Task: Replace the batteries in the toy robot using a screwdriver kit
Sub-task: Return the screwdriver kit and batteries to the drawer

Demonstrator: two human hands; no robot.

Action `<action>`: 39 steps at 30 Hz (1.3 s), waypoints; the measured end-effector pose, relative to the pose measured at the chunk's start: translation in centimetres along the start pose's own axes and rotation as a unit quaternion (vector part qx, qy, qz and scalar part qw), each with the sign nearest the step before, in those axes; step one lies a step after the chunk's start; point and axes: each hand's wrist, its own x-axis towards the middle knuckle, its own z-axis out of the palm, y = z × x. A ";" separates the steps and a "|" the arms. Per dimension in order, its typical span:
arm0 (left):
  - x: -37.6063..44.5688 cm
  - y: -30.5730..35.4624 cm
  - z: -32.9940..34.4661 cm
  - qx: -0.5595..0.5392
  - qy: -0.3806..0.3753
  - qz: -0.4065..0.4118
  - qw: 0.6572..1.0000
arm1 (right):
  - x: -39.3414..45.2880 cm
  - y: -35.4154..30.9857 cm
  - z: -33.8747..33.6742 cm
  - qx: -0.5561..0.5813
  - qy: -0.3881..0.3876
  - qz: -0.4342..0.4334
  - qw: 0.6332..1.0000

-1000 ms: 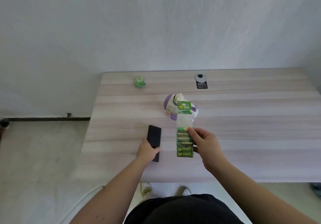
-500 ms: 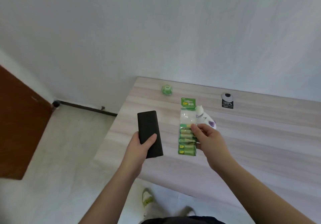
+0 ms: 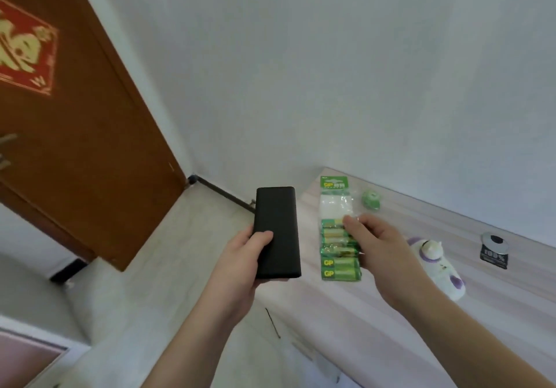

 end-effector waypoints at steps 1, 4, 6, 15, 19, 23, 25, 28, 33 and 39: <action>-0.3 0.5 -0.9 -0.009 0.009 0.005 1.000 | 0.0 -0.6 1.2 0.004 -0.010 -0.006 1.000; -1.8 2.2 -4.2 -0.037 0.036 0.032 0.998 | -0.3 -2.2 5.2 0.007 -0.044 -0.015 0.999; -3.1 3.1 -6.9 -0.052 0.056 0.058 0.995 | -0.7 -3.2 8.3 0.020 -0.074 -0.015 0.997; -9.3 5.4 -20.8 -0.121 0.156 0.114 0.974 | -6.0 -5.2 24.8 0.007 -0.214 -0.031 0.976; -11.7 5.7 -26.7 -0.135 0.207 0.137 0.959 | -8.5 -5.0 31.6 -0.016 -0.254 -0.046 0.966; -13.8 5.3 -31.6 -0.145 0.255 0.150 0.944 | -10.1 -4.0 37.3 -0.012 -0.282 -0.029 0.959; -14.7 5.2 -33.7 -0.152 0.280 0.149 0.936 | -10.8 -3.6 39.5 -0.009 -0.300 -0.011 0.954; -16.0 5.1 -36.7 -0.175 0.314 0.150 0.921 | -11.6 -3.5 42.7 -0.017 -0.332 0.003 0.943; -16.0 5.6 -39.6 -0.197 0.358 0.163 0.898 | -10.5 -3.9 47.0 -0.024 -0.373 0.017 0.928; -12.1 7.0 -41.7 -0.197 0.403 0.172 0.877 | -6.2 -3.2 51.1 -0.022 -0.411 0.043 0.910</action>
